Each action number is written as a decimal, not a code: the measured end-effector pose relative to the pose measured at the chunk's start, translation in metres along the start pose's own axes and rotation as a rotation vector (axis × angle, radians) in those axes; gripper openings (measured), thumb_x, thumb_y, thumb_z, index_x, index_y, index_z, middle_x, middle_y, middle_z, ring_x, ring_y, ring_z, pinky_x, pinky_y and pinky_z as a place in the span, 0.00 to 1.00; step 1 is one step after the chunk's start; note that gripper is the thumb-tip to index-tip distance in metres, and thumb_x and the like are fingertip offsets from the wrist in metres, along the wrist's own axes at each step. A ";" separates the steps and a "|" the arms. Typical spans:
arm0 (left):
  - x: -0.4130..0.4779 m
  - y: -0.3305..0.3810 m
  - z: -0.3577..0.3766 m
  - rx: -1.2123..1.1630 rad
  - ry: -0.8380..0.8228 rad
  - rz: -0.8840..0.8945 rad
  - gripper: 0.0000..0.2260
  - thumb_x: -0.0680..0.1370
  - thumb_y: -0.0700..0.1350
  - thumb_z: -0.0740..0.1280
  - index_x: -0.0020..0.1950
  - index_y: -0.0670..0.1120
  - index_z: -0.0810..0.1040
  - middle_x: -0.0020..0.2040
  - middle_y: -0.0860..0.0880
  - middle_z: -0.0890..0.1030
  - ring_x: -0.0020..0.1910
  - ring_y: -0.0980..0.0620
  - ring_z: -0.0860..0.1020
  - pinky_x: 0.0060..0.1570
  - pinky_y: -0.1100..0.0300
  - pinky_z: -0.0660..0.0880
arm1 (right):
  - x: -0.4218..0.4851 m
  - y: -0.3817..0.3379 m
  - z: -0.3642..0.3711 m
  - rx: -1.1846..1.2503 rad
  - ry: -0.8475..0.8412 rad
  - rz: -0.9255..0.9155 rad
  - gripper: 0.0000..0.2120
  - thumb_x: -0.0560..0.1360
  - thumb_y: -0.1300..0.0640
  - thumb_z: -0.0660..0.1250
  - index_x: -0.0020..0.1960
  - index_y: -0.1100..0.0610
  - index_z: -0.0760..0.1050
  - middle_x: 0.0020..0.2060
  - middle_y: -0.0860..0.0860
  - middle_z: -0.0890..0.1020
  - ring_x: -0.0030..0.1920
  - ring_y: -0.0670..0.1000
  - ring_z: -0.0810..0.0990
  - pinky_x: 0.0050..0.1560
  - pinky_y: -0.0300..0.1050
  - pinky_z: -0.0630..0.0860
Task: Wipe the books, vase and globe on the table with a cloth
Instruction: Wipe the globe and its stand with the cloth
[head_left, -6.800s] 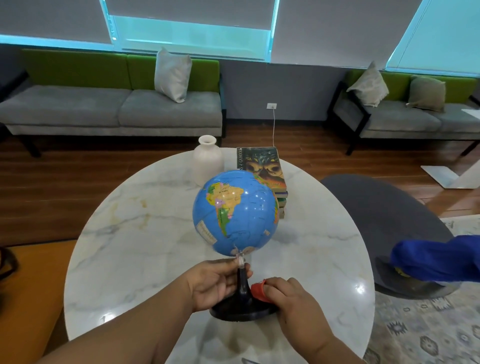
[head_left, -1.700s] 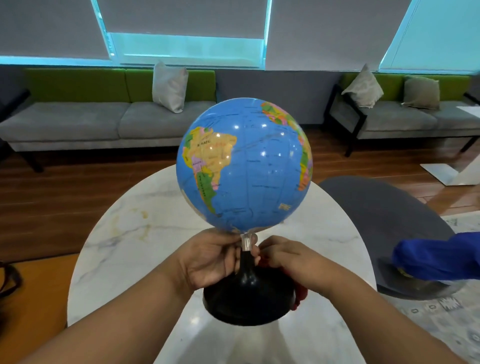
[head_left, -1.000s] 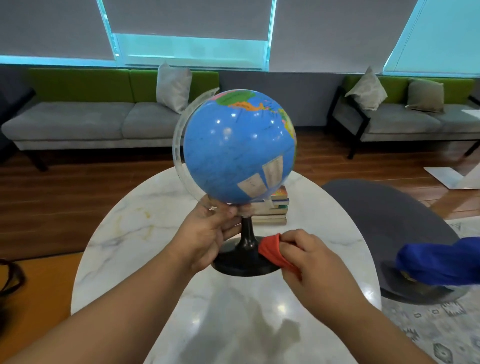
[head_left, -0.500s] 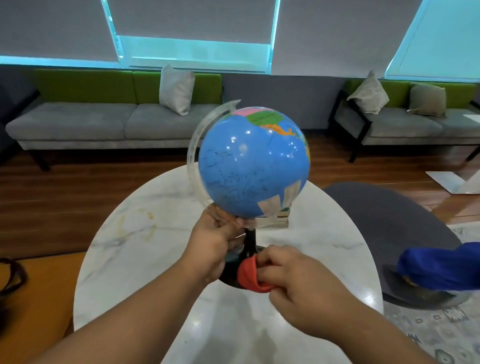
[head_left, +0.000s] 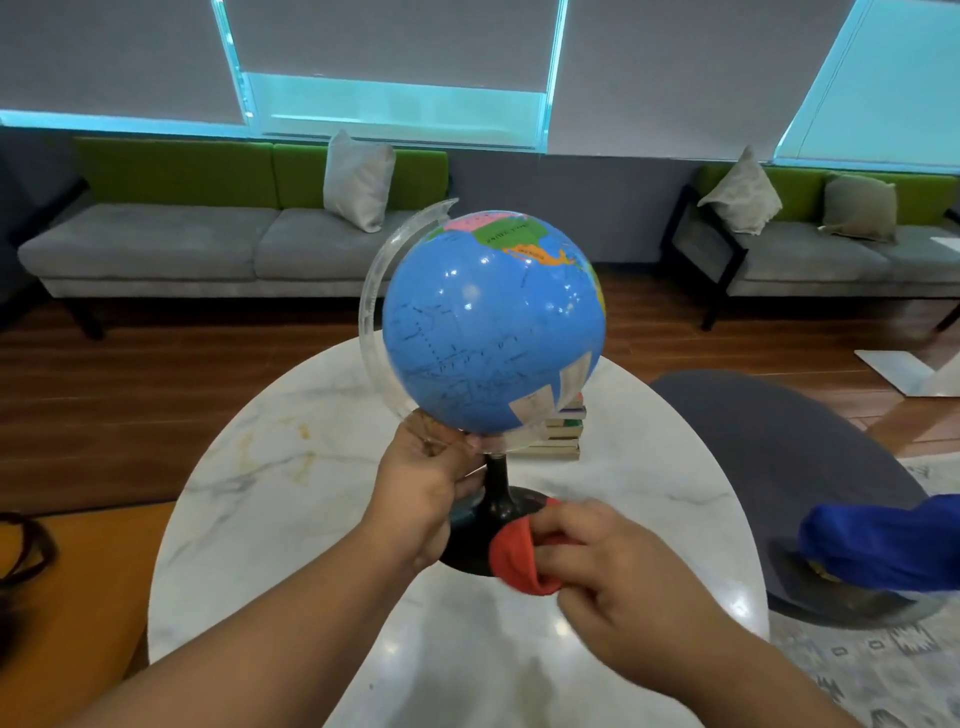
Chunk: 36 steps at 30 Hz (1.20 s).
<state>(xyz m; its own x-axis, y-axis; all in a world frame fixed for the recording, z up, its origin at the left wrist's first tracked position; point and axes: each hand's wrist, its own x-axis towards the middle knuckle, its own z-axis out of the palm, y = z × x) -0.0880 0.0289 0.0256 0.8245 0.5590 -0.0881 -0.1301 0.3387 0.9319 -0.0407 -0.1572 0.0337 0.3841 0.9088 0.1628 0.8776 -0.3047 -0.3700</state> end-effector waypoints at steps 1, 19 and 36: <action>0.001 0.001 -0.003 0.012 -0.006 -0.007 0.11 0.76 0.33 0.67 0.48 0.50 0.73 0.45 0.43 0.84 0.49 0.46 0.83 0.47 0.53 0.78 | -0.002 0.008 -0.002 0.014 0.024 0.062 0.19 0.67 0.56 0.57 0.51 0.45 0.80 0.52 0.36 0.76 0.49 0.45 0.75 0.45 0.36 0.73; 0.001 -0.016 -0.041 0.134 -0.212 -0.142 0.14 0.73 0.35 0.71 0.57 0.44 0.76 0.52 0.40 0.83 0.52 0.43 0.82 0.50 0.52 0.79 | 0.032 0.029 -0.053 1.037 0.205 0.639 0.22 0.71 0.43 0.66 0.64 0.34 0.69 0.50 0.43 0.84 0.47 0.48 0.85 0.46 0.44 0.82; 0.010 -0.058 -0.082 0.286 0.070 -0.334 0.17 0.63 0.44 0.67 0.52 0.45 0.80 0.46 0.45 0.85 0.40 0.52 0.80 0.34 0.63 0.78 | 0.006 0.037 0.023 1.052 0.077 0.675 0.22 0.75 0.52 0.68 0.65 0.35 0.69 0.46 0.56 0.84 0.49 0.54 0.84 0.53 0.48 0.80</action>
<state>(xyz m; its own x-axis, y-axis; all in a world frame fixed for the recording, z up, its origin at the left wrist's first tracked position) -0.1178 0.0767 -0.0581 0.7551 0.5074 -0.4151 0.3025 0.2921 0.9073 -0.0124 -0.1562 0.0003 0.7147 0.6302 -0.3034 -0.1409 -0.2951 -0.9450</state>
